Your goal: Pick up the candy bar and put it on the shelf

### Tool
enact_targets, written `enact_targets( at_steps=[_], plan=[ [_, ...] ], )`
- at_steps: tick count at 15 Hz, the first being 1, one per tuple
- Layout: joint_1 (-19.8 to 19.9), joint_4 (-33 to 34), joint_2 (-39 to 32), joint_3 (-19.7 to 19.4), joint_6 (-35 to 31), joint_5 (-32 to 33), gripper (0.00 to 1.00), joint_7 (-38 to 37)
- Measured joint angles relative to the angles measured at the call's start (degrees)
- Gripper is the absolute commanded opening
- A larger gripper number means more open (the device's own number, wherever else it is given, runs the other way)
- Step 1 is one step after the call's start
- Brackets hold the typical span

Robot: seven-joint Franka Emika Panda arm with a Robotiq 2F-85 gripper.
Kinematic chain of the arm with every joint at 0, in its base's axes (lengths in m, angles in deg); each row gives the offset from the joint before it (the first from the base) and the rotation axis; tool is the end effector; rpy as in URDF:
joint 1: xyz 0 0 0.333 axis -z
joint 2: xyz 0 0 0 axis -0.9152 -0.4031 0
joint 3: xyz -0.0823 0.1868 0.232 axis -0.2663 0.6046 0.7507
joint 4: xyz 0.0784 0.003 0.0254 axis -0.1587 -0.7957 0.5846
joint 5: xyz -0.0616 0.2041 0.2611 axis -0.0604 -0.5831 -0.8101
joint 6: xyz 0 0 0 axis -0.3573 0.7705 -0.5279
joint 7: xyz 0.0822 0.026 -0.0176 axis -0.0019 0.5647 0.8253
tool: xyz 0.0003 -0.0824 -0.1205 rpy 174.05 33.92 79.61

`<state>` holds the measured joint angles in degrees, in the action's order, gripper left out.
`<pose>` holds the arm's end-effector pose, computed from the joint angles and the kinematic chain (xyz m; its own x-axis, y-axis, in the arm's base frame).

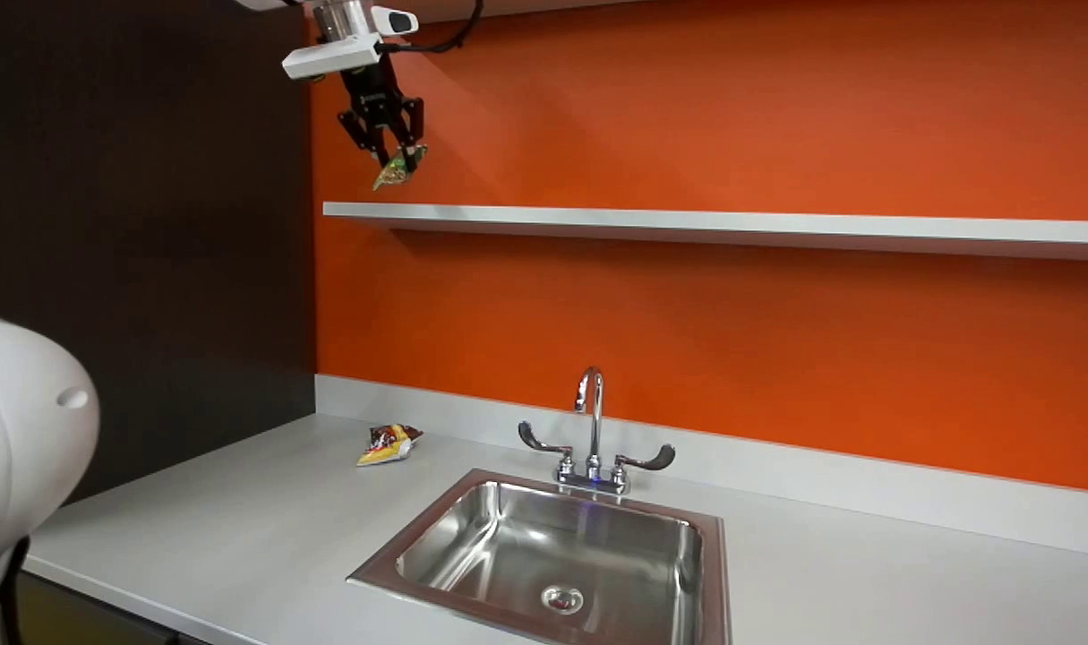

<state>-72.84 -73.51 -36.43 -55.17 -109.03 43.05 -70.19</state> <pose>0.5106 0.1041 0.6509 0.8840 0.1380 0.4466 0.0724 -0.9843 0.1607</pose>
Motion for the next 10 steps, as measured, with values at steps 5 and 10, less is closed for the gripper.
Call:
enact_targets(
  at_steps=[5, 10],
  plan=[
    [-0.46, 12.12, -10.23, 0.00, 3.86, 2.16, 0.18, 0.00],
    [-1.71, 22.58, -18.03, -0.34, 7.84, 2.79, 0.18, 0.00]
  ],
)
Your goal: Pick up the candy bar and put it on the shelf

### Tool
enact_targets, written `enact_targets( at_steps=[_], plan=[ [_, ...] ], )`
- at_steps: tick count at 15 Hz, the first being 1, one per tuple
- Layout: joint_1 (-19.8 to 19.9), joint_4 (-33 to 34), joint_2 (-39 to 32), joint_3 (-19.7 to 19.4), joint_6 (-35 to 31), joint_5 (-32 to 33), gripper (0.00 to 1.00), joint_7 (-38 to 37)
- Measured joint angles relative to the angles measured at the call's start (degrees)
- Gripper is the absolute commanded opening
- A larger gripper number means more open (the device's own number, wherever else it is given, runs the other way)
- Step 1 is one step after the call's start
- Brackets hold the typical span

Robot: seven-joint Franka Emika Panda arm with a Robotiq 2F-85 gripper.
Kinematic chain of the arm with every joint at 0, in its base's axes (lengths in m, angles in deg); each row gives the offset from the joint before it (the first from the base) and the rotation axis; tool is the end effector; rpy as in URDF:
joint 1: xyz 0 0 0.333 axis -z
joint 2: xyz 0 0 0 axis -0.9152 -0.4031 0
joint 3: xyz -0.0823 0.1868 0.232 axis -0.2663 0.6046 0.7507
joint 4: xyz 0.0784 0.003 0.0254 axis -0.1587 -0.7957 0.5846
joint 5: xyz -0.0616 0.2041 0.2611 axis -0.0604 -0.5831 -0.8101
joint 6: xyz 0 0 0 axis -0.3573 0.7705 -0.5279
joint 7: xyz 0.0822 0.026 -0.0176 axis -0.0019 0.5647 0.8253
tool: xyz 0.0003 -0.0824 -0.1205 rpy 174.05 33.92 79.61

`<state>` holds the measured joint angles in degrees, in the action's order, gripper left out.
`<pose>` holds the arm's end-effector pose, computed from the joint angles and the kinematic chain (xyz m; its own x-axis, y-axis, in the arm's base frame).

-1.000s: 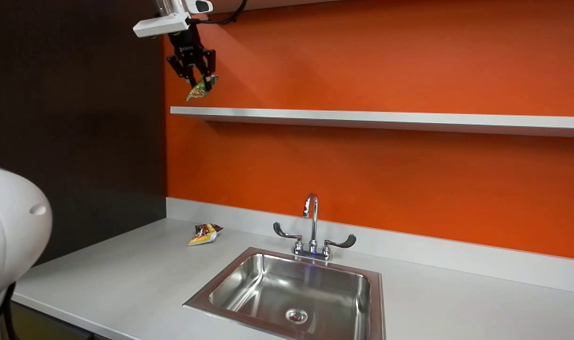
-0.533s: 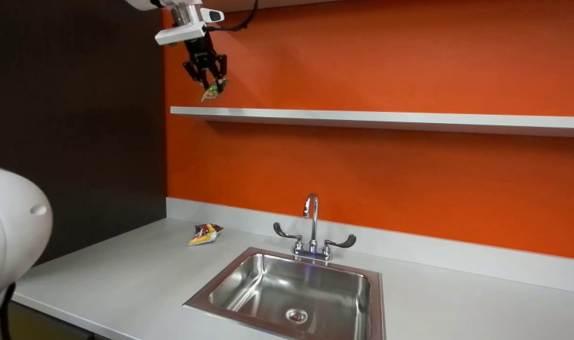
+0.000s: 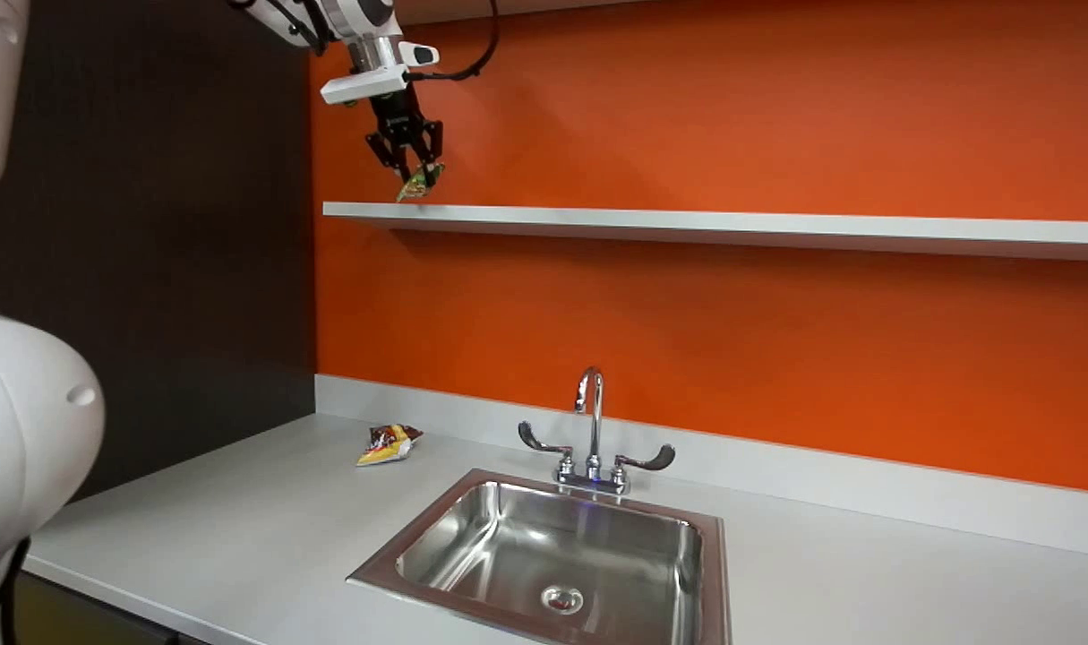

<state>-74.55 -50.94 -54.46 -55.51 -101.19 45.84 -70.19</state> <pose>0.5904 0.1151 0.6374 0.9064 0.1327 0.4010 0.0650 -0.9819 0.1782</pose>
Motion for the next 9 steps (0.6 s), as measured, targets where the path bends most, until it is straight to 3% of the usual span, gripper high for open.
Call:
enact_targets(
  at_steps=[9],
  plan=[
    [-1.10, 12.68, -9.43, -0.93, 5.12, 0.02, 0.18, 0.00]
  ],
)
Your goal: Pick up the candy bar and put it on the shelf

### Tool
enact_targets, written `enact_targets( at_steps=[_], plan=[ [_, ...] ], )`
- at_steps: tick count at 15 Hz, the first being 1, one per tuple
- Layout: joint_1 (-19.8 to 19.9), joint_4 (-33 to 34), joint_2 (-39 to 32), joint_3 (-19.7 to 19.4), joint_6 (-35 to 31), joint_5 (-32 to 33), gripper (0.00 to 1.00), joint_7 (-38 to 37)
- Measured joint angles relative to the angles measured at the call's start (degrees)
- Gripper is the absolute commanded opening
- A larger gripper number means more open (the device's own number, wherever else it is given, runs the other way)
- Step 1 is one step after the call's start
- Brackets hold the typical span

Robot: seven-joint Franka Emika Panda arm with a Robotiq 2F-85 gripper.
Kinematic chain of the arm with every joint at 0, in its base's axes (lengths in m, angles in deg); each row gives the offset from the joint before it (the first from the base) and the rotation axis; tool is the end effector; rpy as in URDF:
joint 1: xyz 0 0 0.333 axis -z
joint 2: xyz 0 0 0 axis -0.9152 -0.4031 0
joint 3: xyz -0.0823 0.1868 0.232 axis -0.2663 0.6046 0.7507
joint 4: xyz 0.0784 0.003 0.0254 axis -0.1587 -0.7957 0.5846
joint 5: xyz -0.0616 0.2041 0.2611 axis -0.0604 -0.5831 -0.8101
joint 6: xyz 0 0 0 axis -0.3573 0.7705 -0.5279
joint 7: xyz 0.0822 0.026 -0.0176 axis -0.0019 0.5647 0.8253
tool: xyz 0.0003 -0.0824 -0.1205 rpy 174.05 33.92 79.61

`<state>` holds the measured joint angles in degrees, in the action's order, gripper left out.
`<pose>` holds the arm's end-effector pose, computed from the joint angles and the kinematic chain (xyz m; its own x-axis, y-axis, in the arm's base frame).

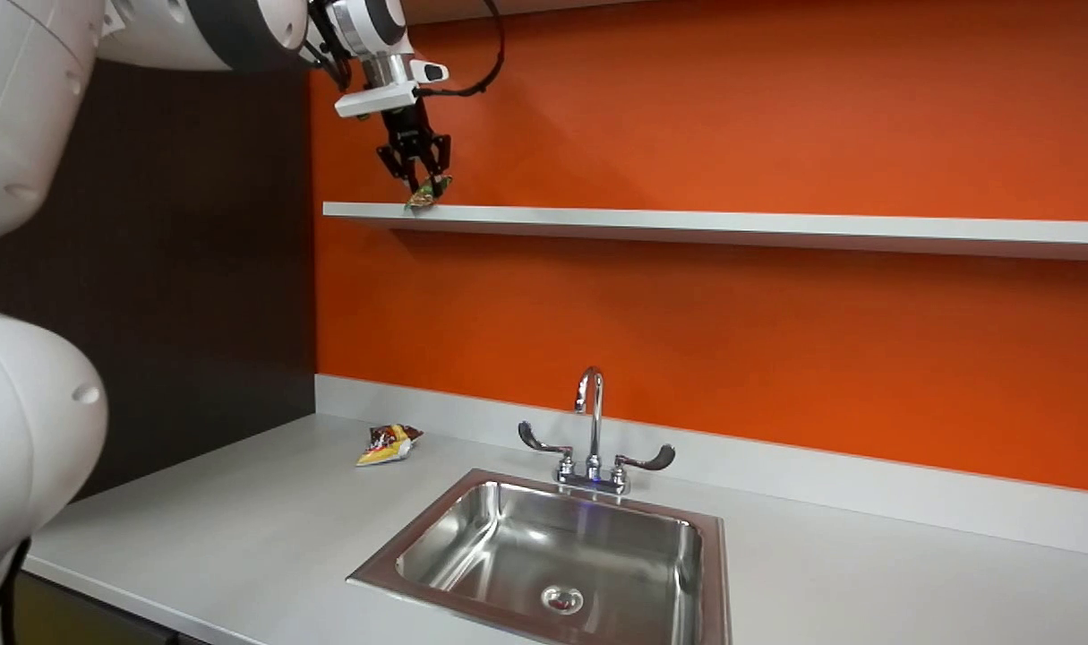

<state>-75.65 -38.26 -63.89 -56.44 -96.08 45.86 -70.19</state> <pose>0.6241 0.1167 0.6222 0.9220 0.1074 0.3721 0.0464 -0.9845 0.1692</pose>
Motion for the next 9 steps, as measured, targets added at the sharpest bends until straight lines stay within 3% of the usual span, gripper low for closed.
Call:
enact_targets(
  at_steps=[2, 3, 4, 8, 9],
  plan=[
    [-0.01, 2.21, -1.40, 0.00, 0.95, 0.00, 0.18, 0.00],
    [-0.02, 3.28, -2.08, 0.00, 1.42, 0.00, 0.68, 0.00],
    [-0.02, 4.31, -2.73, 0.00, 1.88, 0.00, 0.69, 0.00],
    [-0.03, 7.70, -5.23, -0.01, 3.60, 0.00, 0.97, 0.00],
    [-0.03, 8.24, -5.69, -0.01, 3.77, 0.00, 1.00, 0.00]
  ],
)
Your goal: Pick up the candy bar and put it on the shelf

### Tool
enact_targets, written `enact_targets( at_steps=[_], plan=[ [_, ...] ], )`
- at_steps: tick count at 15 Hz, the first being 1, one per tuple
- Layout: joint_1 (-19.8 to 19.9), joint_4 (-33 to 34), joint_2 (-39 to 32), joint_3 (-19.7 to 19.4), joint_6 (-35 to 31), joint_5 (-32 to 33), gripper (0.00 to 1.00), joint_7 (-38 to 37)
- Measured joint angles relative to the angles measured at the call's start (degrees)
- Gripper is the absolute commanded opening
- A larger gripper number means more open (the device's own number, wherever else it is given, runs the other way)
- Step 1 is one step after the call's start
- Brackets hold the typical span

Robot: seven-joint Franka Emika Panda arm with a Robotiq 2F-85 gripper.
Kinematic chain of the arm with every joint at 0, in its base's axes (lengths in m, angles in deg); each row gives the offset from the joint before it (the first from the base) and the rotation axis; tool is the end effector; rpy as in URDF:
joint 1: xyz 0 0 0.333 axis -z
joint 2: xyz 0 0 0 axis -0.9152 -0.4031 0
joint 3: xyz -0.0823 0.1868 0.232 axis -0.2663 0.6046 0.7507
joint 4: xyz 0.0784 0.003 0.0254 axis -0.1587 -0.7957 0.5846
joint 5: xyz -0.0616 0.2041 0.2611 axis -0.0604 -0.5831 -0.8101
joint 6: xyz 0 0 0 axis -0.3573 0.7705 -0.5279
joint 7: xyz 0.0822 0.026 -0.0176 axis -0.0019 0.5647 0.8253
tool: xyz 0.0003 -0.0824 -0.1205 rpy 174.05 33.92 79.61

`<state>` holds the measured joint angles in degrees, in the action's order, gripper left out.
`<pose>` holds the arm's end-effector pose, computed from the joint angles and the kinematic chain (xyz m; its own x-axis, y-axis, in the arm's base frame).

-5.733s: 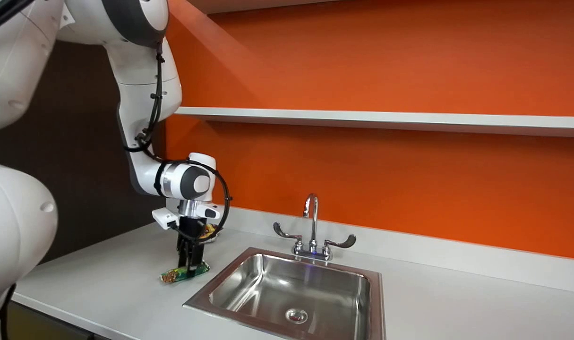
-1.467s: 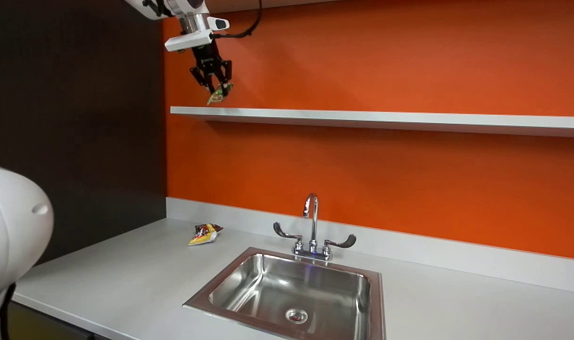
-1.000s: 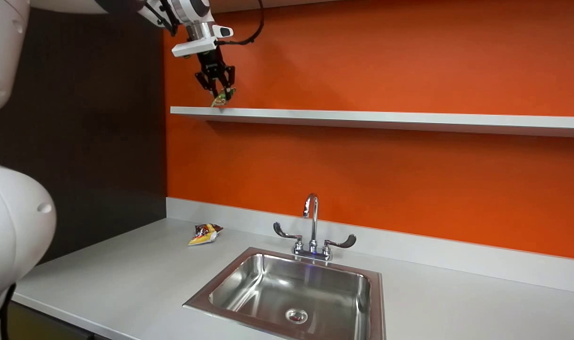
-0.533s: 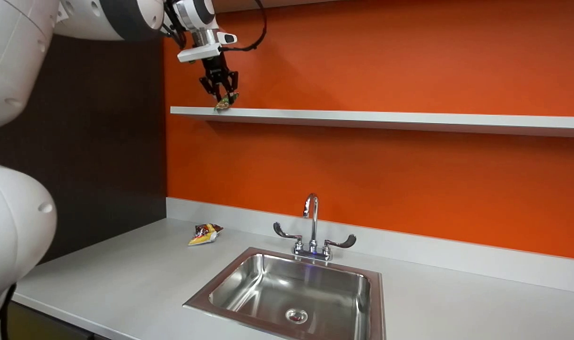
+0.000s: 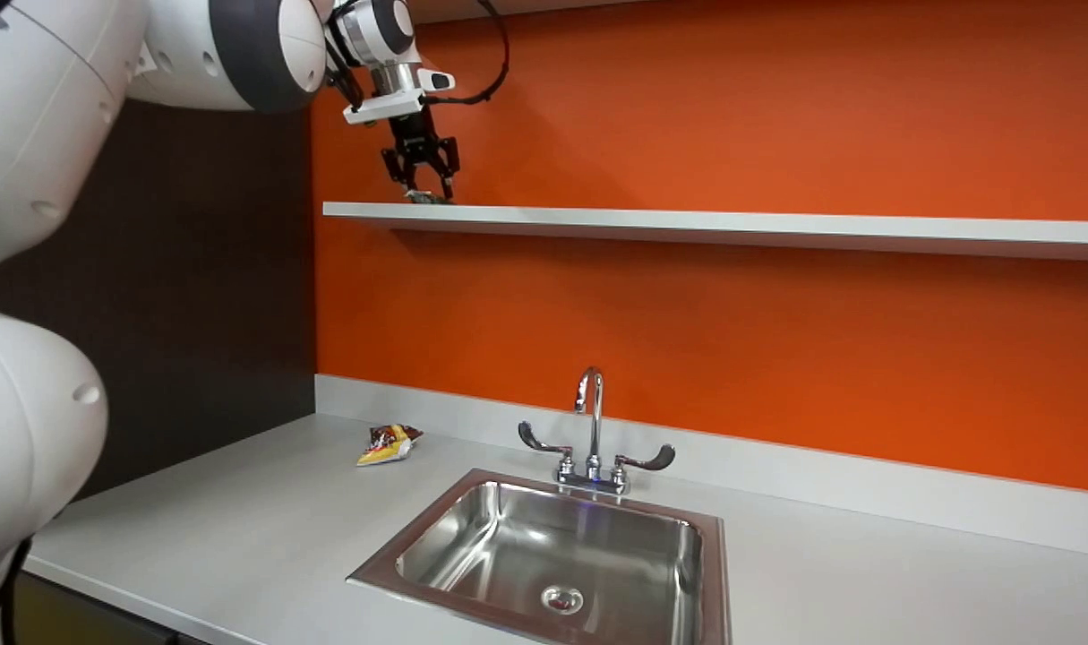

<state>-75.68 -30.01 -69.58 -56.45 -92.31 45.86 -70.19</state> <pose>0.6402 0.1141 0.6124 0.9318 0.0856 0.3528 0.0296 -0.9865 0.1612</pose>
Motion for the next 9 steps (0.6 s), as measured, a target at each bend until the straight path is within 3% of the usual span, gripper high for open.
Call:
enact_targets(
  at_steps=[9],
  plan=[
    [-0.12, 0.02, 1.98, 0.05, 1.03, -0.02, 1.00, 0.00]
  ],
)
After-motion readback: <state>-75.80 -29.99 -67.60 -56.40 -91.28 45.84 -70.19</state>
